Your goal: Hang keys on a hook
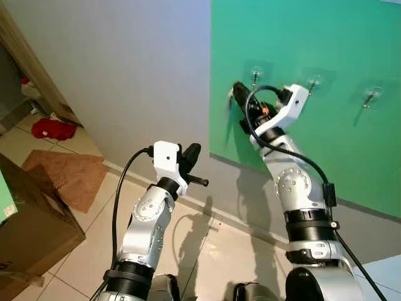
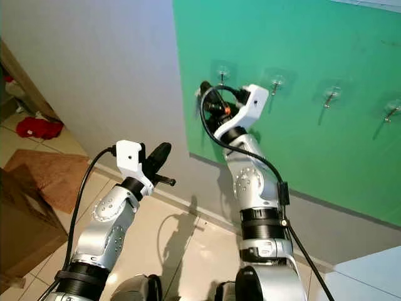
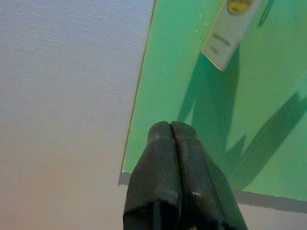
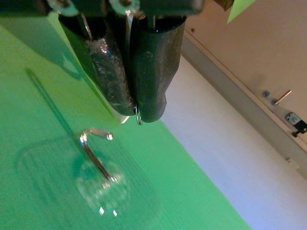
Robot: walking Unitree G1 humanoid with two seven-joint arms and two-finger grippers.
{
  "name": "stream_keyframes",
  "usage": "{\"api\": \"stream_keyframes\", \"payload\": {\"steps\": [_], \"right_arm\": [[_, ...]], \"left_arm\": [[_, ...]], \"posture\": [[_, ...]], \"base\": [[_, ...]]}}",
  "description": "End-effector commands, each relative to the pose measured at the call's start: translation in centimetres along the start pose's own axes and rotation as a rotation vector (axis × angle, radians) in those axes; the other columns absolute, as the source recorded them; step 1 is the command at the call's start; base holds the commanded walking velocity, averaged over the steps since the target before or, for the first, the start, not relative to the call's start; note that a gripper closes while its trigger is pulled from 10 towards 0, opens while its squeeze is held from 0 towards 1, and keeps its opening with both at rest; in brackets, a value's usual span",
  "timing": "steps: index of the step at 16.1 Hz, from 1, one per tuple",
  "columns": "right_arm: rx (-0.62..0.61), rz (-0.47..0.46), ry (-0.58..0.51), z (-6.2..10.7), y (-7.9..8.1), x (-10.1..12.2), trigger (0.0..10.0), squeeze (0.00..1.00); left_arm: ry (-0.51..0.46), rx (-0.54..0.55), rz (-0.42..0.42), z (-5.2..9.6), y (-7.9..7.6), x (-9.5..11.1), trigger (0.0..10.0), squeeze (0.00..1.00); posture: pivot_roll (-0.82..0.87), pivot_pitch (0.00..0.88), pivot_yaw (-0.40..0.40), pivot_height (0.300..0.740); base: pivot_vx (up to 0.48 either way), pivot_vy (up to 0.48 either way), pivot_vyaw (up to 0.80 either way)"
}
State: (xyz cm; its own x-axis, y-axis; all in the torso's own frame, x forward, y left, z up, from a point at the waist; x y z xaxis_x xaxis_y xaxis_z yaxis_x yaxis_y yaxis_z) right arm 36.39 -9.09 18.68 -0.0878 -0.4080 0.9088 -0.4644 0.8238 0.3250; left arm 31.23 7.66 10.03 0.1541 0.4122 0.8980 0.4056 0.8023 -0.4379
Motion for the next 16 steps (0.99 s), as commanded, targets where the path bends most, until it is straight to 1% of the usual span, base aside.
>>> {"api": "stream_keyframes", "payload": {"steps": [1, 4, 6, 9, 11, 13, 16], "right_arm": [[-0.002, -0.011, -0.007, 0.4, -0.1, 0.1, 10.0, 0.00], [-0.059, -0.036, -0.027, 1.7, -1.5, 0.2, 10.0, 0.00], [-0.059, -0.051, -0.053, 2.2, -1.8, 0.8, 10.0, 0.00], [-0.028, -0.060, -0.082, 2.3, -1.5, 1.5, 10.0, 0.00], [0.019, -0.059, -0.087, 2.3, -0.8, 1.8, 10.0, 0.00], [0.061, -0.061, -0.079, 2.4, -0.3, 1.8, 10.0, 0.00], [0.076, -0.057, -0.068, 2.5, -0.2, 1.7, 10.0, 0.00]], "left_arm": [[0.004, 0.007, -0.006, 0.2, 0.0, 0.0, 10.0, 0.00], [0.006, 0.006, -0.005, 0.3, 0.0, 0.0, 10.0, 0.00], [0.009, 0.004, -0.004, 0.3, 0.0, -0.1, 10.0, 0.00], [0.014, 0.001, -0.003, 0.2, -0.1, -0.1, 10.0, 0.00], [0.015, -0.001, -0.001, 0.2, -0.2, -0.2, 10.0, 0.00], [0.016, -0.002, -0.001, 0.1, -0.2, -0.2, 10.0, 0.00], [0.016, -0.003, -0.001, 0.1, -0.2, -0.2, 10.0, 0.00]], "posture": [[0.06, 0.146, 0.036, 0.740], [0.06, 0.149, 0.039, 0.740], [0.05, 0.151, 0.042, 0.740], [0.05, 0.154, 0.047, 0.740], [0.05, 0.153, 0.046, 0.740], [0.05, 0.150, 0.045, 0.740], [0.05, 0.145, 0.041, 0.740]], "base": [[0.000, 0.000, 0.00], [0.000, 0.000, 0.00], [0.000, 0.000, 0.00], [0.000, 0.000, 0.00], [0.000, 0.000, 0.00], [0.000, 0.000, 0.00], [0.000, 0.000, 0.00]]}}
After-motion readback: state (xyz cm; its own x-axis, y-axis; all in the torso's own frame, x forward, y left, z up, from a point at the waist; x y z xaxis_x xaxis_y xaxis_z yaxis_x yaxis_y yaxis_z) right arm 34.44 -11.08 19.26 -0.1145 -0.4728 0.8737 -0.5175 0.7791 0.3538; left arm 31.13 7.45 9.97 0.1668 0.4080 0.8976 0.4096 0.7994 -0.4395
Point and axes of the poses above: a point about 5 cm out from each wrist's last joint towards the gripper, its own z axis pointing back from the gripper into the wrist, its own x axis along the axis of the wrist's last joint, y = z × x, the point moved 2 cm from there along -z, pointing out of the wrist towards the gripper, and after that the axes turned 15 degrees about z, right-handed, at the moved point
